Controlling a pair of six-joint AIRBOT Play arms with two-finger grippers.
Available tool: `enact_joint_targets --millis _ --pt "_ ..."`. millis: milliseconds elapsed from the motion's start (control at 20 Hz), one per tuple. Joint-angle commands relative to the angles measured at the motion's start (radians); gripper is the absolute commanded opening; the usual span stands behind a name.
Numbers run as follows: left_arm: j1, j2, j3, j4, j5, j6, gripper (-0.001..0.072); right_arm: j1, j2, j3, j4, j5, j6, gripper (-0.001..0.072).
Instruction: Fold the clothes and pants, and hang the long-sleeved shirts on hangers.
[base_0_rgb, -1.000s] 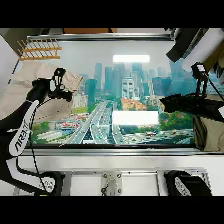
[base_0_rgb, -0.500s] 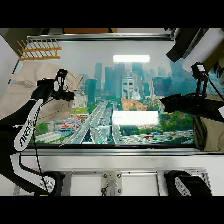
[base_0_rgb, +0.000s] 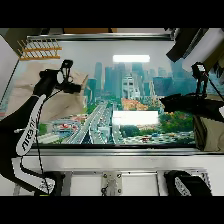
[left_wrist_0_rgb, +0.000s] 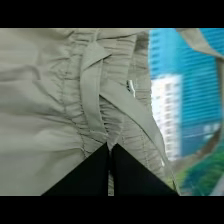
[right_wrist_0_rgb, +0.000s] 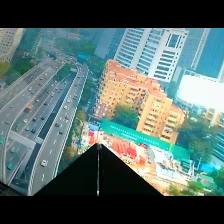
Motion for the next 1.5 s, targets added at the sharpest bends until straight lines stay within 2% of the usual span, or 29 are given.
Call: enact_joint_targets --millis 0,100,250,400,450,500,550,700,800,950,1150,1250,1450 --pt "-0.163 0.023 0.137 -0.114 -0.019 0.013 0.0003 0.001 -0.002 0.000 0.111 0.000 0.003 0.0027" --pt "-0.287 0.022 0.187 -0.151 0.023 0.013 0.0003 -0.007 0.005 0.001 0.086 -0.063 -0.051 0.0020" --pt "-0.472 -0.026 0.246 -0.163 0.106 0.013 0.0004 -0.070 0.025 0.000 0.065 -0.180 0.014 0.0020" --pt "-0.590 -0.132 0.360 -0.161 0.143 -0.013 0.0006 -0.132 0.043 0.000 0.064 -0.180 0.027 0.0020" --pt "-0.602 -0.163 0.406 -0.161 0.142 -0.029 0.0212 -0.144 0.047 0.000 0.064 -0.176 0.027 0.0020" --pt "-0.600 -0.180 0.444 -0.160 0.133 -0.047 0.0556 -0.154 0.052 0.000 0.061 -0.172 0.027 0.0020" --pt "-0.583 -0.182 0.478 -0.154 0.101 -0.063 0.0662 -0.154 0.055 0.000 0.060 -0.171 0.027 0.0020" --pt "-0.452 -0.116 0.471 -0.154 -0.049 -0.122 0.0662 -0.154 0.058 0.000 0.061 -0.146 0.027 0.0021" --pt "-0.320 -0.018 0.326 -0.163 -0.114 -0.204 0.0662 -0.154 0.058 0.000 0.061 -0.109 0.027 0.0021" --pt "-0.134 0.184 -0.032 -0.164 -0.172 -0.225 0.0662 -0.154 0.058 0.000 0.061 -0.065 0.027 0.0020" --pt "0.050 0.478 -0.566 -0.165 -0.132 -0.229 0.0663 -0.153 0.057 0.000 0.061 -0.056 0.027 0.0020" --pt "0.132 0.592 -0.770 -0.166 -0.113 -0.282 0.0663 -0.153 0.055 0.000 0.061 -0.056 0.027 0.0020" --pt "0.301 0.728 -0.999 -0.246 -0.048 -0.310 0.0663 -0.153 0.047 0.000 0.062 -0.055 0.027 0.0020"
